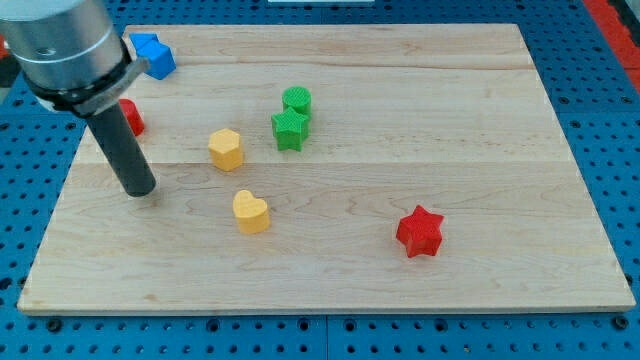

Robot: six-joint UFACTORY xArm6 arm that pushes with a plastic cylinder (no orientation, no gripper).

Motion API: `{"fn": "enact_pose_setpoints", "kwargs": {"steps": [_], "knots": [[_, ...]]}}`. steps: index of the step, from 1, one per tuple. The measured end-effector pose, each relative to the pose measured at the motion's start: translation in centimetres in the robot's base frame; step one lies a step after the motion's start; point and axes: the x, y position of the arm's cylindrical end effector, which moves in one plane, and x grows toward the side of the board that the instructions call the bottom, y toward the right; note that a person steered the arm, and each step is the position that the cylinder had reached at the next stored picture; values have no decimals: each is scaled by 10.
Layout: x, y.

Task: Push the hexagon into the heart

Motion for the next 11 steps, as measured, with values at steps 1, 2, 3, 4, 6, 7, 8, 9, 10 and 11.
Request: {"fn": "enact_pose_setpoints", "kwargs": {"steps": [1, 2, 3, 4, 6, 7, 8, 9, 10, 11], "knots": [[-30, 7], [-59, 22], [-80, 23], [-74, 72], [-23, 143], [-19, 157], [-17, 186], [-13, 186], [-13, 174], [-13, 158]]}}
